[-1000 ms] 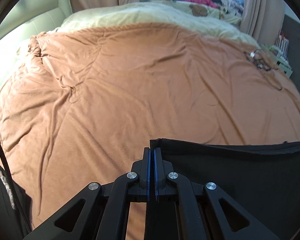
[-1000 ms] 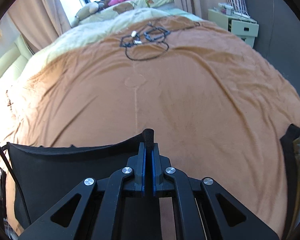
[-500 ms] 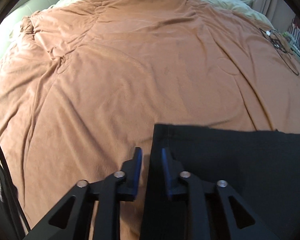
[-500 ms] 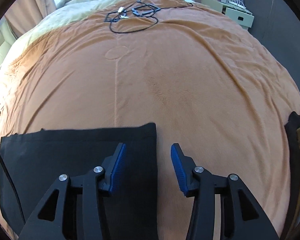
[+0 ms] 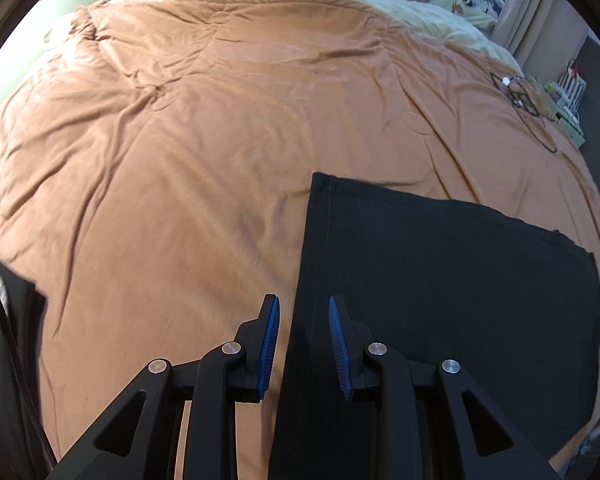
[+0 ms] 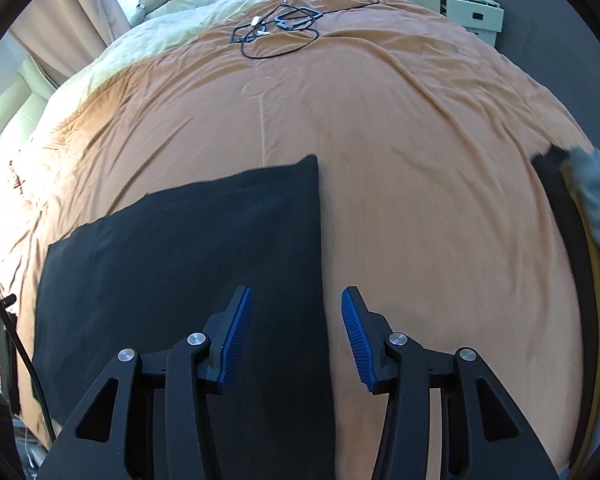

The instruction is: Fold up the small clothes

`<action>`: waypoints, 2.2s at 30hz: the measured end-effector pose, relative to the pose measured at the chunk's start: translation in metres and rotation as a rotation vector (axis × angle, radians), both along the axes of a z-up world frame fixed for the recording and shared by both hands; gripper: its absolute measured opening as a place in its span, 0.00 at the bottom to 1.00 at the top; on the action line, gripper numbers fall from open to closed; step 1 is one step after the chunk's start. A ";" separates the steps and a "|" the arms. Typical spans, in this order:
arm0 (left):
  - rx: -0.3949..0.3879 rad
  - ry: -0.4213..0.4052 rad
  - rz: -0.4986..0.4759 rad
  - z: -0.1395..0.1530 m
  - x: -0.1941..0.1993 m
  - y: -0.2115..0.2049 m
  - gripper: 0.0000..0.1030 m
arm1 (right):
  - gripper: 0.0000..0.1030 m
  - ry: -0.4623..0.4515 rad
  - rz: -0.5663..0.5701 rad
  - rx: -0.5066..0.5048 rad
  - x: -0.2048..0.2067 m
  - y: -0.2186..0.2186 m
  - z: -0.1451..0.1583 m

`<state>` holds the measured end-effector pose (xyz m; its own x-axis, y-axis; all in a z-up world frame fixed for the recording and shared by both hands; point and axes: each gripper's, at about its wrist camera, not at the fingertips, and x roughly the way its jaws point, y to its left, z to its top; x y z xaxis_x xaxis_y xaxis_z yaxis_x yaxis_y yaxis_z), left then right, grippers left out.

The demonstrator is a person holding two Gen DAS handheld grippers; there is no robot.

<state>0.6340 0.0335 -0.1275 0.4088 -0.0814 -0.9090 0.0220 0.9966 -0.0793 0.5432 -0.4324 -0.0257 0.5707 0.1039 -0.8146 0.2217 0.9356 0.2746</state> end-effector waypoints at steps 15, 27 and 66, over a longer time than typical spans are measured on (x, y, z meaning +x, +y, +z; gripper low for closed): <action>-0.075 -0.080 0.051 0.062 -0.152 0.029 0.52 | 0.43 -0.105 0.035 0.092 -0.143 0.013 0.036; -0.194 -0.101 0.112 0.048 -0.236 0.072 0.52 | 0.43 -0.154 0.051 0.126 -0.220 0.030 0.032; -0.656 -0.014 0.227 -0.084 -0.210 0.077 0.35 | 0.28 -0.115 0.243 0.076 -0.140 0.196 -0.021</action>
